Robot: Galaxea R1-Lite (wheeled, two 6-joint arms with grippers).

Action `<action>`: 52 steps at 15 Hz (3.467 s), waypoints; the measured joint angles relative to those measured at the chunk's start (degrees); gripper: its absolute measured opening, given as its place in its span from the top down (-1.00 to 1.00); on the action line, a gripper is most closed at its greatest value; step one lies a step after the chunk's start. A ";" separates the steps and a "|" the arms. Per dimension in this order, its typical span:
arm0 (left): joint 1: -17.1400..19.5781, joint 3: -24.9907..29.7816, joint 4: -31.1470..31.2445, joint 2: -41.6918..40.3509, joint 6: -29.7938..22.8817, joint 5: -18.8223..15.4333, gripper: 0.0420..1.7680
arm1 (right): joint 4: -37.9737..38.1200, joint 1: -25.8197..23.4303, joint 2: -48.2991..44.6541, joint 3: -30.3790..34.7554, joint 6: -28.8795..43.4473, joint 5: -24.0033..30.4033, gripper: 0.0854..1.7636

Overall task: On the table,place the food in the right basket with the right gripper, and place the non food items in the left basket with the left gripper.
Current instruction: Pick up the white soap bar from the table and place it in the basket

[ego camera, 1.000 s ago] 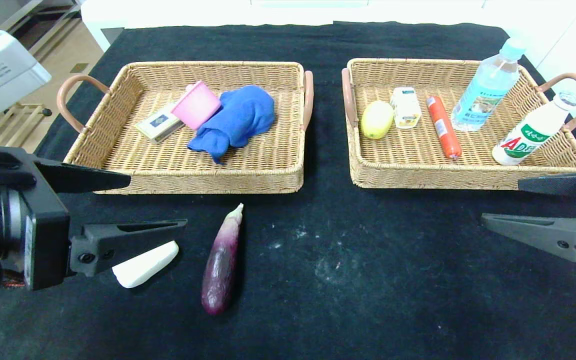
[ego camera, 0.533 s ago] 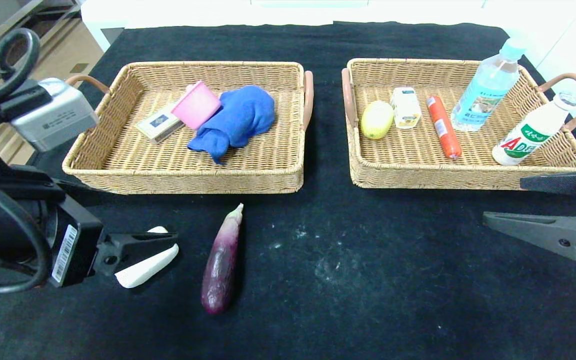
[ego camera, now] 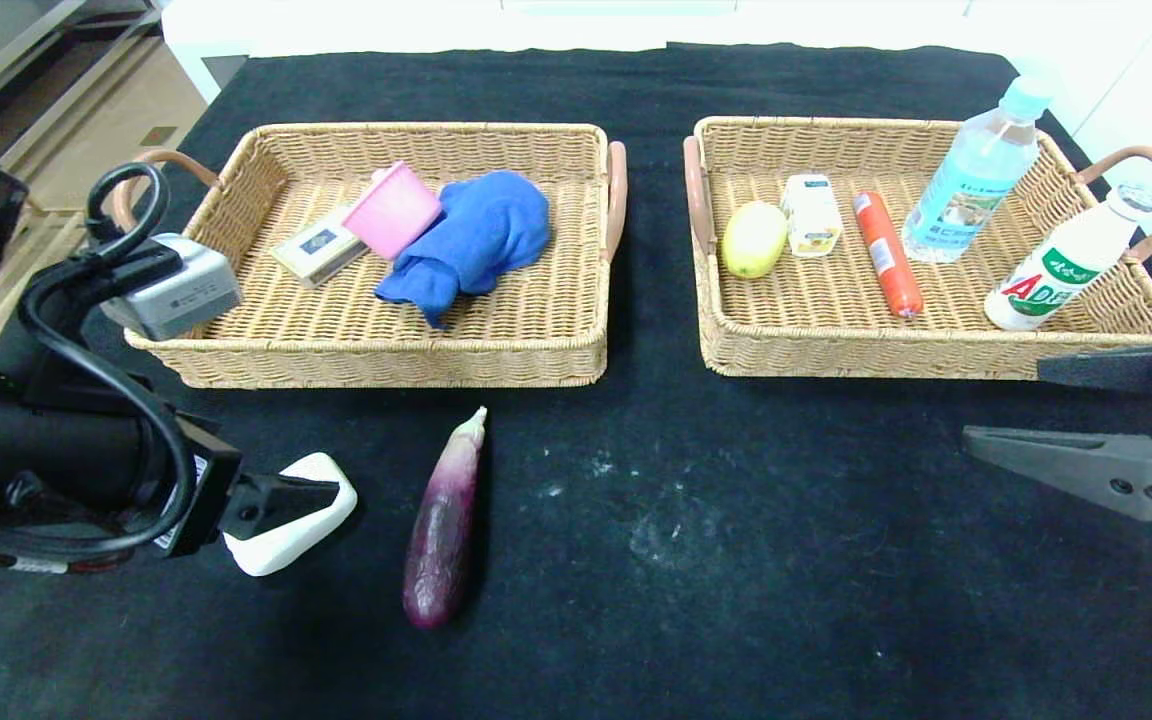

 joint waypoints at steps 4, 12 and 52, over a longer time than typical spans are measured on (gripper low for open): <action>3.44 0.11 0.22 2.18 7.18 -0.11 -0.94 | 0.00 -0.02 0.13 0.00 0.00 0.00 -0.94; 5.45 0.15 2.16 5.77 15.60 -0.09 -0.94 | 0.05 0.01 0.24 0.02 0.02 -0.02 -0.94; 6.86 -2.97 6.03 13.92 15.12 -0.46 -0.11 | 0.09 -0.44 0.57 0.20 0.02 0.00 -0.94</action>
